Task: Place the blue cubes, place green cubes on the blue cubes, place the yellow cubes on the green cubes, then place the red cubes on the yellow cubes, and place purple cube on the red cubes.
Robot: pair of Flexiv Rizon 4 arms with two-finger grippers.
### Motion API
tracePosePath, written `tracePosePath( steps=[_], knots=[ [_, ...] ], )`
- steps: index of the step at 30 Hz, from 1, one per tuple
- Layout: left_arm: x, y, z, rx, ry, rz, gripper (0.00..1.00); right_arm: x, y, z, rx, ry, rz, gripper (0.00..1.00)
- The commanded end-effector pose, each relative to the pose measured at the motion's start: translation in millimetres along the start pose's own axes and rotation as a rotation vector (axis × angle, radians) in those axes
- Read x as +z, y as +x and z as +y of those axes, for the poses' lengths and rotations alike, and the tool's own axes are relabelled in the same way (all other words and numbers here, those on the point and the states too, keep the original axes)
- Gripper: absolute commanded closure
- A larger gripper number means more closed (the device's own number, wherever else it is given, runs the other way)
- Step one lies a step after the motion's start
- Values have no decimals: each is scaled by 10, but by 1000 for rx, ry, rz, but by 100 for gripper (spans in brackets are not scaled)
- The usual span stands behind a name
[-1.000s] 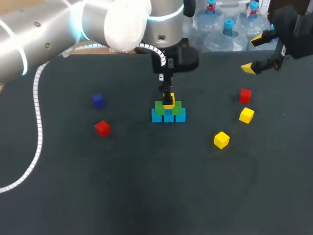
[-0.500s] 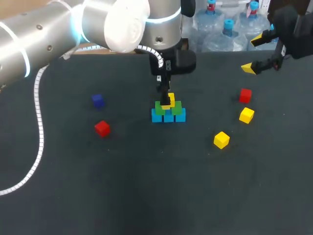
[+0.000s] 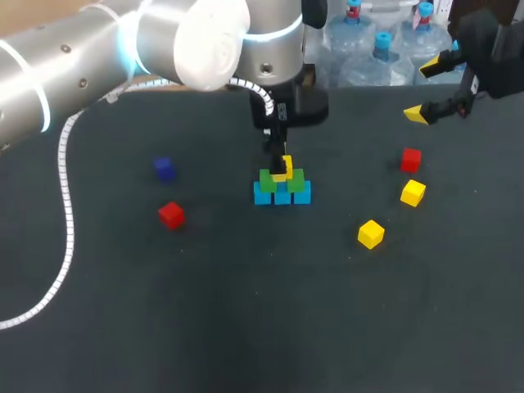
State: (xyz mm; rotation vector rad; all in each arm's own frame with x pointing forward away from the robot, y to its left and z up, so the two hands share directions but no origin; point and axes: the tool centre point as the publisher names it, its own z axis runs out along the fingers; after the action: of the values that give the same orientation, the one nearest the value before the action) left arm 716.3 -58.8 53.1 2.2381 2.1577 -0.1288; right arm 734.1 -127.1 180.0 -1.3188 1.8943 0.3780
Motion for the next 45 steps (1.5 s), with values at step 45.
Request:
tracePosePath(
  steps=[45],
  knots=[
    [45,29,-19,3,9,6,58,6,2,-2,0,0,-1,0]
  ],
)
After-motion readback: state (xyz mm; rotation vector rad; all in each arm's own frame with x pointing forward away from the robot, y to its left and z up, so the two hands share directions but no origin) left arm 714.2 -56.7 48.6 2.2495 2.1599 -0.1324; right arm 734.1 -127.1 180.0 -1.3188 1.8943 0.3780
